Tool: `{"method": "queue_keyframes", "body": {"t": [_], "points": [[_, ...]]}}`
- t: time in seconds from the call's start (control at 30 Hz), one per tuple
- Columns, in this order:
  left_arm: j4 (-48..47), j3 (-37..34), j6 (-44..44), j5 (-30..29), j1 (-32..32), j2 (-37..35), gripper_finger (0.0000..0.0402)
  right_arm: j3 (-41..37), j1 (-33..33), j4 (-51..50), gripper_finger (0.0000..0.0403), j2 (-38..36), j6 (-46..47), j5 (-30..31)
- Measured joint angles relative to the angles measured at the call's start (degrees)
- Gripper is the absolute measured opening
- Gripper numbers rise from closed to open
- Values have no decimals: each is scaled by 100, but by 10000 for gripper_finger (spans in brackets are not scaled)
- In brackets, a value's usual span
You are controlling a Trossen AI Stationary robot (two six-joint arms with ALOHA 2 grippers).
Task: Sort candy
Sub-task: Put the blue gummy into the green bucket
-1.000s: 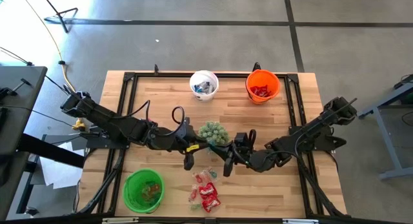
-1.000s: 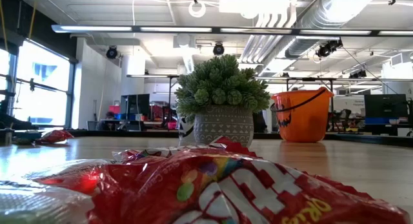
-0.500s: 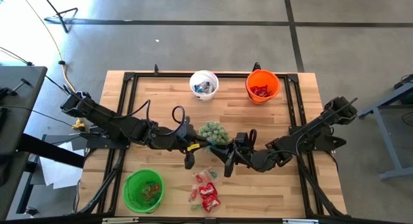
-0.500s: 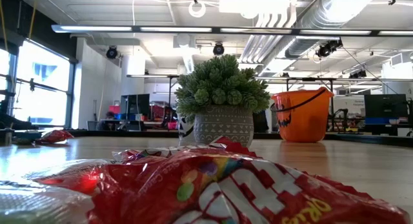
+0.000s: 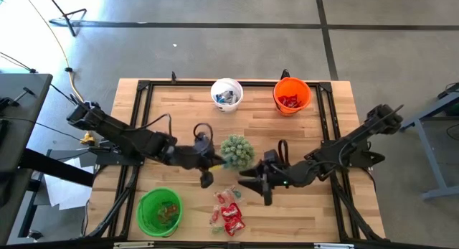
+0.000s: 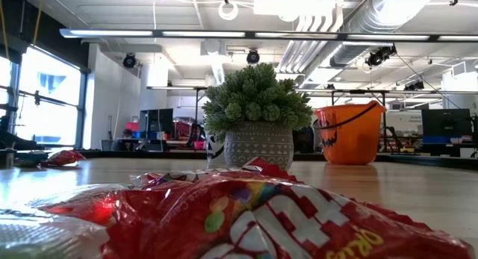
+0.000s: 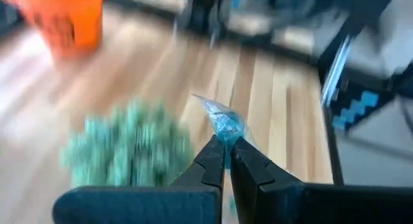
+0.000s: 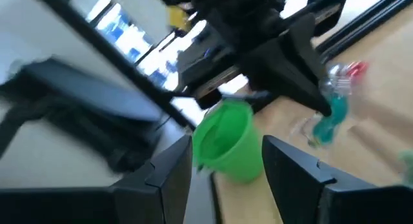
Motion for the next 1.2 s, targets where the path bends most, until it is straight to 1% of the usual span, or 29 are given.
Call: {"method": "queue_keyframes", "body": {"t": [0.1,0.2,0.27,0.37,0.47,0.6,0.7,0.77,0.87,1.0,1.2], "points": [[-950,0,-668,286,-203,-47,0,0,-4,-206,184,-122,272,-499],[-1683,0,-1327,881,-521,-68,0,0,-4,-412,184,-226,649,-932],[-1967,2,-1895,1405,-834,-86,0,0,-2,-612,184,-232,873,-1086],[-2491,7,-3020,2064,-1313,-86,0,0,-2,-958,184,-226,1151,-1210],[-2910,4,-3618,2482,-1739,-164,0,0,-6,-1486,184,-223,1422,-1234],[-2899,4,-4300,2500,-2386,-200,0,0,-13,-2011,184,-222,1781,-1233],[-2941,4,-4717,2272,-2788,-172,1,0,-13,-2384,184,-222,1956,-1233],[-3062,4,-4818,2074,-2969,-119,5,0,-13,-2551,184,-222,2054,-1232],[-3556,4,-4803,2031,-3048,-108,20,0,-13,-2681,184,-219,2066,-1263],[-4085,2,-4925,2045,-2988,-108,47,0,0,-2683,184,-219,2235,-1275],[-3894,2,-4859,2153,-2988,-106,86,0,150,-2683,184,-91,2780,-1272]]}}
